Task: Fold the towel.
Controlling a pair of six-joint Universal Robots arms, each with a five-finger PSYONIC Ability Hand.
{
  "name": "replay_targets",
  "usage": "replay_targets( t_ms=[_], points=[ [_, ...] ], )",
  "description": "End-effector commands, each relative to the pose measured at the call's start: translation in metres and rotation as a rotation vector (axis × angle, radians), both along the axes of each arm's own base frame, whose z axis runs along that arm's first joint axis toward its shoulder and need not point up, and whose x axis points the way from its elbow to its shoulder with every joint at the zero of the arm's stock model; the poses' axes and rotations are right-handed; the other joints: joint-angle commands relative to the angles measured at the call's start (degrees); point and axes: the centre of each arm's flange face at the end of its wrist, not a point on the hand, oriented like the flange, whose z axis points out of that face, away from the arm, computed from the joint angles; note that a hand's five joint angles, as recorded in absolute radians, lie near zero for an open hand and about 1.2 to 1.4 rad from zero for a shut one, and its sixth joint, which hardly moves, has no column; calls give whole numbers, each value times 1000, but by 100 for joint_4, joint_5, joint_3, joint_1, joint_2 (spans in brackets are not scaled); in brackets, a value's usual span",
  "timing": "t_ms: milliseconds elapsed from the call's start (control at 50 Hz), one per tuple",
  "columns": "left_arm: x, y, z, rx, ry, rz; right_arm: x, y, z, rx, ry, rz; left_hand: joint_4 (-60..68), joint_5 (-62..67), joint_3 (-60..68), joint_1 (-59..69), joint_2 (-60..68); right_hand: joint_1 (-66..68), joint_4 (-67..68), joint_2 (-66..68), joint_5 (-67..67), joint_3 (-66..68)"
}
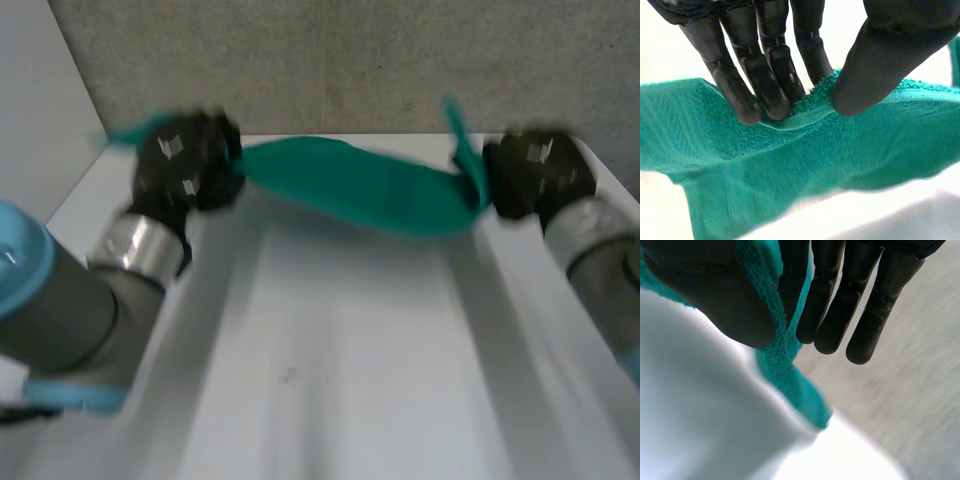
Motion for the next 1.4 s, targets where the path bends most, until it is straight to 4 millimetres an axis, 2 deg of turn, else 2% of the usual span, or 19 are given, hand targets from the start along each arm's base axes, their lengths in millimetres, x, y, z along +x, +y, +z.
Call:
replay_targets(
  t_ms=[20,40,60,120,140,200,220,260,300,380,420,440,540,700,840,1000,1180,1400],
  points=[
    [6,21,-74,218,-166,-30,-16,33,-68,266,183,59,1153,1555,1174,1432,1144,622,-655,-555,-478,-589],
    [5,23,-77,224,-189,-33,-16,34,-70,274,188,61,1153,1555,1174,1432,1144,-67,-1344,-1244,-1167,-1278],
    [5,24,-79,228,-207,-37,-17,34,-70,274,191,55,1153,1555,1174,1432,1144,-1406,-2684,-2583,-2506,-2618],
    [4,28,-83,225,-273,-45,-19,30,-66,258,188,47,1153,1555,1174,1432,1144,-2561,-3838,-3737,-3660,-3772],
    [4,29,-83,222,-284,-47,-19,28,-56,224,183,46,1153,1555,1174,1432,1144,-2930,-4207,-4107,-4030,-4141],
    [3,30,-82,211,-300,-51,-16,28,-33,145,168,57,1153,1555,1174,1432,1144,-3286,-4563,-4463,-4386,-4497],
    [3,31,-82,211,-300,-52,-14,27,-19,98,159,63,1153,1555,1174,1432,1144,-3337,-4614,-4513,-4437,-4548],
    [2,33,-81,207,-299,-57,-13,26,-7,51,164,72,1153,1555,1174,1432,1144,-3438,-4715,-4614,-4538,-4649],
    [1,34,-80,205,-299,-60,-8,25,4,0,199,109,1153,1555,1174,1432,1144,-3455,-4732,-4632,-4555,-4666],
    [2,35,-81,212,-303,-62,3,32,9,-51,293,241,1153,1555,1174,1432,1144,-3455,-4732,-4632,-4555,-4666],
    [2,36,-83,215,-307,-61,11,37,6,-57,328,324,1153,1555,1174,1432,1144,-3422,-4699,-4598,-4522,-4633],
    [3,37,-83,217,-309,-61,22,44,-2,-48,361,423,1153,1555,1174,1432,1144,-3372,-4649,-4548,-4471,-4583],
    [4,38,-86,236,-319,-59,55,63,-24,-28,468,648,1153,1555,1174,1432,1144,-3304,-4581,-4480,-4404,-4515],
    [7,36,-86,250,-325,-51,69,61,-69,93,627,791,1153,1555,1174,1432,1144,-2833,-4110,-4009,-3933,-4044],
    [7,36,-86,250,-325,-51,71,47,-96,101,712,778,1153,1555,1174,1432,1144,-2749,-4026,-3926,-3849,-3961],
    [7,36,-87,251,-325,-52,71,28,-105,65,752,699,1153,1555,1174,1432,1144,-2548,-3825,-3724,-3648,-3759],
    [7,35,-87,250,-324,-50,72,21,-105,25,751,674,1153,1555,1174,1432,1144,-2025,-3303,-3202,-3125,-3237],
    [7,35,-87,250,-324,-50,70,22,-107,40,747,673,1153,1555,1174,1432,1144,-74,-1351,-1251,-1174,-1285]
  ],
)
